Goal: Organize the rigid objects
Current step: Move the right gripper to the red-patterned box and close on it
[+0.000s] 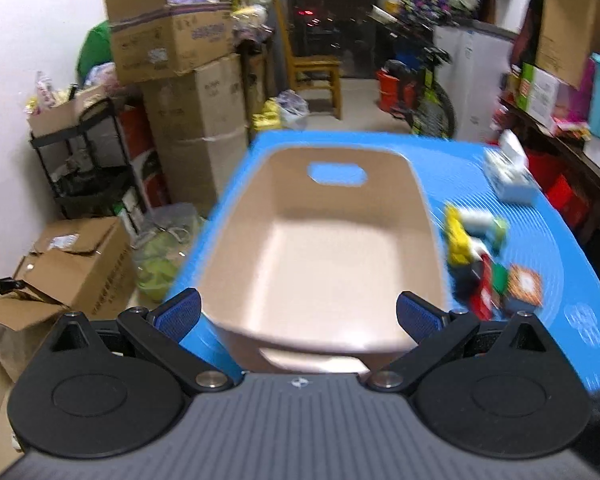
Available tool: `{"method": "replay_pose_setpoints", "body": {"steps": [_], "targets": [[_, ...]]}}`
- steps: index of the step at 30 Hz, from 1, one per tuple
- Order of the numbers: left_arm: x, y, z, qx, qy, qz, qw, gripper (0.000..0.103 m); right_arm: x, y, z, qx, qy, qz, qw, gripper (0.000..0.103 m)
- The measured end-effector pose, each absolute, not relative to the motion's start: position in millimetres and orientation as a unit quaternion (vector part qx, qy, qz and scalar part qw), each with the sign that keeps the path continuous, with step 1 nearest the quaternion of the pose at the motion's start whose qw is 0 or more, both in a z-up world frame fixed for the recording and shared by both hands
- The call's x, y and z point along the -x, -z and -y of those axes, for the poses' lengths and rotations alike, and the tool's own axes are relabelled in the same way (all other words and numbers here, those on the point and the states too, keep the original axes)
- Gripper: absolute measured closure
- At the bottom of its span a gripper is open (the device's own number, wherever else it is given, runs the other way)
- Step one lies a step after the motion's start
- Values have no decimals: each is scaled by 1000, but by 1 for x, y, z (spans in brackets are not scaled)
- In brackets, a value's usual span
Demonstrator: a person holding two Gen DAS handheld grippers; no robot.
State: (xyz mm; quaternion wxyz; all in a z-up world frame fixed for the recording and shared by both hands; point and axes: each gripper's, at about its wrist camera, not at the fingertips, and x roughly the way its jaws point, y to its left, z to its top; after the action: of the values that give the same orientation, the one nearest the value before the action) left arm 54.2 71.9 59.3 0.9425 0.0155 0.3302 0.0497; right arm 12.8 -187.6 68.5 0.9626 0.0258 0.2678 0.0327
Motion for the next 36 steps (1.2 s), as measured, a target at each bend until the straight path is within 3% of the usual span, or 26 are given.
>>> {"method": "replay_pose_setpoints", "body": {"steps": [9,11,18,29,34,36], "targets": [[-122,-51,-131,-28,-75,-357,931,2,-102,-45,199,-57,20,-326,943,2],[-129,-43,-141,-32,-81,-365,927,15,-123,-33,204,-65,29,-344,936,2],[-139,-22,-160,-32,-81,-403,911,17,-177,11,217,-119,70,-403,905,4],[-154,-8,-163,4,-64,-442,895,65,-197,47,212,-92,89,-473,871,13],[-158,-5,-164,21,-47,-454,890,82,-198,46,208,-91,83,-480,868,16],[-158,-5,-162,16,-46,-453,890,83,-199,45,205,-89,81,-483,868,19]]}}
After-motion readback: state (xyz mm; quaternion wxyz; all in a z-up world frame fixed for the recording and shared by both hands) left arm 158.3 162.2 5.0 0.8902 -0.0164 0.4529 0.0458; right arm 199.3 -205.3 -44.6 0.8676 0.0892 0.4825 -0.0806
